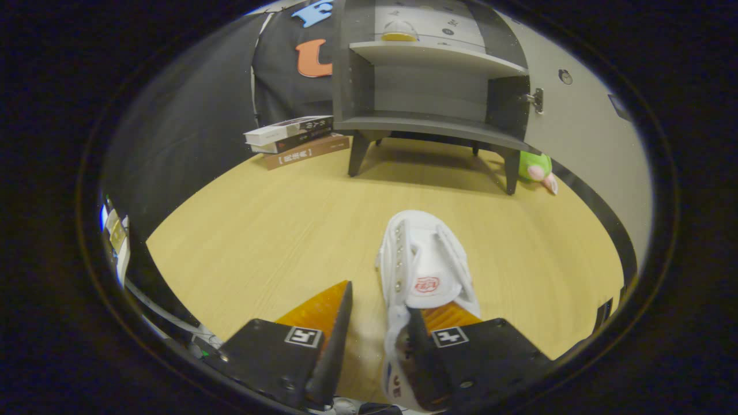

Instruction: Open the shoe cabinet door, grab the shoes and put them into the shoe cabinet, then close the shoe cabinet door.

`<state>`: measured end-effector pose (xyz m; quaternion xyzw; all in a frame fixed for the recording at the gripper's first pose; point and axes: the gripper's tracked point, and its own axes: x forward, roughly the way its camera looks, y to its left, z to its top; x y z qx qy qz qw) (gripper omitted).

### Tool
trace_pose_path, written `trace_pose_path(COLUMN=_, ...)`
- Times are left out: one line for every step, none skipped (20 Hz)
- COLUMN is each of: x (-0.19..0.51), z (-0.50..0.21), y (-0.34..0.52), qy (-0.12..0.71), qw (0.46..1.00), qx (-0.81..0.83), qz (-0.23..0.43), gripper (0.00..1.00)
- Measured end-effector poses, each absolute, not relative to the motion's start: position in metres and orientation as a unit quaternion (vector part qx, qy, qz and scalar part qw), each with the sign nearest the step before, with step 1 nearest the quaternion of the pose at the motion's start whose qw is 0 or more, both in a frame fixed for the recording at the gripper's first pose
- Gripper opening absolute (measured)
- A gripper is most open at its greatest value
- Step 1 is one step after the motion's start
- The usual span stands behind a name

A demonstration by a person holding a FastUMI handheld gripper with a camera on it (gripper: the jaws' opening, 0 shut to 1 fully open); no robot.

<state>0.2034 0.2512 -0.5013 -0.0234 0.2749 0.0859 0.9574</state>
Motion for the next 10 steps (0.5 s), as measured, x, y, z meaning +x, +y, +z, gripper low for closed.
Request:
trace_pose_path(x=0.205, z=-0.5, y=0.251, qy=0.276, qw=0.957, qx=-0.001, qz=0.086, gripper=0.43)
trace_pose_path(x=0.204, z=-0.499, y=0.253, qy=0.284, qw=0.954, qx=0.007, qz=0.093, gripper=0.32)
trace_pose_path(x=0.206, z=-0.499, y=0.253, qy=0.285, qw=0.954, qx=-0.002, qz=0.097, gripper=0.22)
trace_pose_path(x=0.207, z=-0.498, y=0.254, qy=0.285, qw=0.953, qx=-0.017, qz=0.098, gripper=0.12)
trace_pose_path(x=0.209, z=-0.496, y=0.256, qy=0.284, qw=0.954, qx=-0.023, qz=0.097, gripper=0.1)
trace_pose_path(x=0.211, z=-0.49, y=0.256, qy=0.285, qw=0.954, qx=-0.021, qz=0.096, gripper=0.09)
trace_pose_path(x=0.212, z=-0.483, y=0.254, qy=0.287, qw=0.953, qx=-0.013, qz=0.096, gripper=0.08)
trace_pose_path(x=0.214, z=-0.473, y=0.25, qy=0.285, qw=0.954, qx=-0.01, qz=0.096, gripper=0.07)
trace_pose_path(x=0.215, z=-0.462, y=0.245, qy=0.279, qw=0.956, qx=-0.014, qz=0.093, gripper=0.07)
trace_pose_path(x=0.217, z=-0.448, y=0.24, qy=0.269, qw=0.959, qx=-0.021, qz=0.092, gripper=0.07)
